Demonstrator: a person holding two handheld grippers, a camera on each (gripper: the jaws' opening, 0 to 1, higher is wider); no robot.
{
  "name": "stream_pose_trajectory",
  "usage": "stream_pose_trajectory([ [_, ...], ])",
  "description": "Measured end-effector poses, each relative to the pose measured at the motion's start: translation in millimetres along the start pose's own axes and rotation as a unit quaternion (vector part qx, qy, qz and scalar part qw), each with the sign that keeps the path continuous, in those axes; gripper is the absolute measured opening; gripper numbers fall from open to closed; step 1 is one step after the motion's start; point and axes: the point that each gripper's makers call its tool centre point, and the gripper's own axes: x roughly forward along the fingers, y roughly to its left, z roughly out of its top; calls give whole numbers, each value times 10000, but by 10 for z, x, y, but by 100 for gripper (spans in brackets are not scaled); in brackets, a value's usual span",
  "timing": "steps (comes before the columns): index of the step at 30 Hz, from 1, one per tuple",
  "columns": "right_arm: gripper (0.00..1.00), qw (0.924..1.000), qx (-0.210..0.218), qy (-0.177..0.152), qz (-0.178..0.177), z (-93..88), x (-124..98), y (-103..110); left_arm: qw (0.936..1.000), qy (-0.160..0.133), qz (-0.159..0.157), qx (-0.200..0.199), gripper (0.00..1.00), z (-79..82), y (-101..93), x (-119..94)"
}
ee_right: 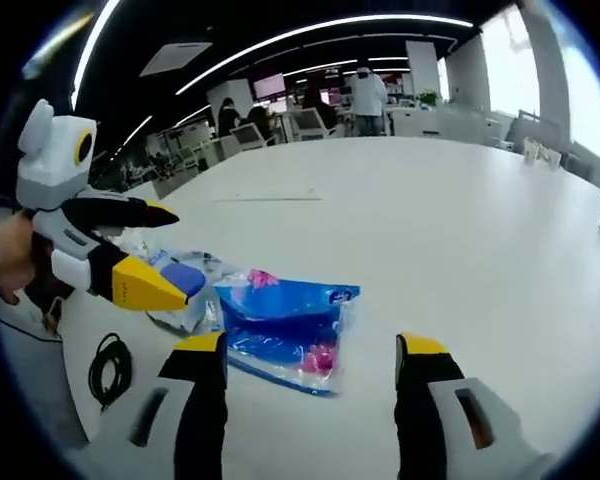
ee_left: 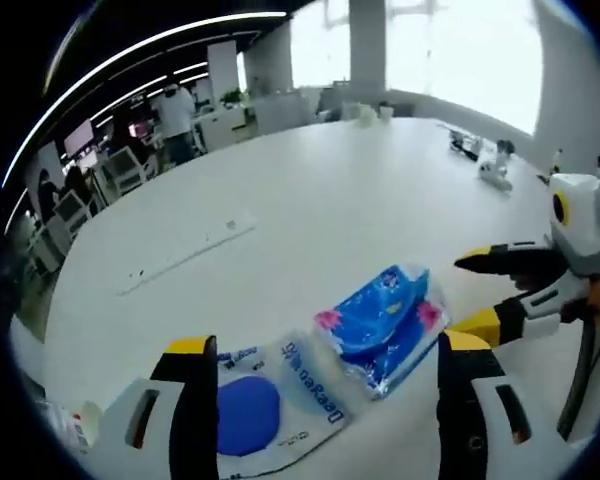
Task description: Arrange the tabletop items into an orderly group along one side of the table until the central work area is clear of visible clutter.
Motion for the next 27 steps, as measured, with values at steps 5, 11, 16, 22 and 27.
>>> stream_pose_trajectory([
  [5, 64, 9999, -52, -106, 28, 80, -103, 62, 9999, -60, -119, 30, 86, -8, -6, -151],
  [11, 63, 9999, -58, -151, -20, 115, -146, 55, 9998, -46, -113, 186, 82, -21, 108, -331],
  [16, 63, 9997, -100, -230, -24, 162, -205, 130, 9998, -143, -55, 139, 82, -5, 165, -486],
  [22, 62, 9996, -150, -250, -32, 119, -323, 257, 9997, -216, -116, 27, 81, -86, 164, -652],
  [27, 61, 9996, -157, -224, -73, 62, -457, 318, 9996, -241, -160, -9, 79, -156, 187, -792],
])
